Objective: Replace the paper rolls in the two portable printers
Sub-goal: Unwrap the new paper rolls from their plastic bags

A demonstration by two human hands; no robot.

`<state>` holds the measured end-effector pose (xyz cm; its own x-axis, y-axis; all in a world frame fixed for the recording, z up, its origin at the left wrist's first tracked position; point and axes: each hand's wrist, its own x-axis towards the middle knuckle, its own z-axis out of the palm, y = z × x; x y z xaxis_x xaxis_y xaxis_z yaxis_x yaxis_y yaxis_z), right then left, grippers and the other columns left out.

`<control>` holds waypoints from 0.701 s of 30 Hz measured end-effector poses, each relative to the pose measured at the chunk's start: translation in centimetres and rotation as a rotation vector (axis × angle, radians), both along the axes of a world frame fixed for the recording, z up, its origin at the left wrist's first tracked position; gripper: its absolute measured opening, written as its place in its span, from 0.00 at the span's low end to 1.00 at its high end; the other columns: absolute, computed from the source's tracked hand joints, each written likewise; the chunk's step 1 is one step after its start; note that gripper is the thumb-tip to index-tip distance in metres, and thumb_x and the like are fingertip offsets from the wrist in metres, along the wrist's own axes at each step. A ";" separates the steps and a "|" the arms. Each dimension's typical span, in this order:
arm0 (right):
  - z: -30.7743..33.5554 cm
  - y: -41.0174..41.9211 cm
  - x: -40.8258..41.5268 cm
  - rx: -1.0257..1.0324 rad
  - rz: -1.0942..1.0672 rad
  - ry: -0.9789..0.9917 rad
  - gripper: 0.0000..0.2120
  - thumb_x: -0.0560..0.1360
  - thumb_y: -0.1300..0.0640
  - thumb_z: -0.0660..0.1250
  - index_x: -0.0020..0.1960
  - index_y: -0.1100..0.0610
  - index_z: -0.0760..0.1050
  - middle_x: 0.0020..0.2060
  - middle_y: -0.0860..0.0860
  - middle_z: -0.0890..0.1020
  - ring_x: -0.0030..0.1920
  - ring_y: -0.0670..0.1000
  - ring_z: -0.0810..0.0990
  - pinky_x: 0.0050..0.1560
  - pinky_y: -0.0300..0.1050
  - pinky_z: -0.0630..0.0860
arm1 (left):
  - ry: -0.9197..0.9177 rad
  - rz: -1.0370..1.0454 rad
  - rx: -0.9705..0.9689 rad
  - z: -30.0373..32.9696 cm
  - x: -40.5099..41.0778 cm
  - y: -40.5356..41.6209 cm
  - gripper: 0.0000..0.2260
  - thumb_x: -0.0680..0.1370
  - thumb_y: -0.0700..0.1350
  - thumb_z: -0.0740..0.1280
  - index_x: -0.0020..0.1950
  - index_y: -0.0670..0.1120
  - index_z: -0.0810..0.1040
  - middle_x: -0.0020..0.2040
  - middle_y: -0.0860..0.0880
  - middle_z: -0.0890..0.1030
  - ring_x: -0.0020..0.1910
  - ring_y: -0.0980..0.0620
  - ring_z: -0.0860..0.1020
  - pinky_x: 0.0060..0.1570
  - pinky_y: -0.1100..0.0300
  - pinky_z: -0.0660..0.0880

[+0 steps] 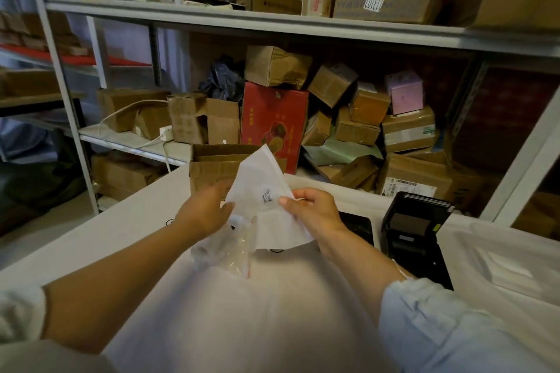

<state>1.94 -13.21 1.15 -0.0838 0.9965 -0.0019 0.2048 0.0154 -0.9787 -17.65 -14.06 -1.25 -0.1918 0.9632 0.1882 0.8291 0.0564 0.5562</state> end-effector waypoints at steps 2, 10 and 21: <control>0.7 -0.1 0.3 0.020 0.045 -0.009 0.04 0.74 0.62 0.70 0.48 0.56 0.80 0.47 0.55 0.84 0.48 0.54 0.82 0.49 0.46 0.79 | -0.039 -0.101 0.246 1.8 1.1 0.1 0.25 0.78 0.47 0.64 0.75 0.51 0.60 0.72 0.47 0.66 0.65 0.46 0.71 0.63 0.51 0.72; 0.7 0.3 2.1 0.061 0.005 -0.122 0.04 0.71 0.63 0.73 0.41 0.54 0.82 0.41 0.51 0.83 0.43 0.50 0.80 0.49 0.45 0.79 | 0.705 -0.487 0.522 6.1 3.4 0.9 0.07 0.75 0.49 0.67 0.52 0.57 0.79 0.57 0.57 0.80 0.63 0.54 0.74 0.72 0.50 0.57; 1.7 0.3 2.9 0.193 -0.130 0.129 0.06 0.77 0.60 0.67 0.44 0.59 0.81 0.35 0.51 0.79 0.37 0.46 0.78 0.39 0.37 0.79 | 0.189 0.129 0.437 2.9 2.3 0.8 0.21 0.75 0.49 0.68 0.68 0.51 0.70 0.65 0.46 0.75 0.64 0.45 0.72 0.65 0.45 0.68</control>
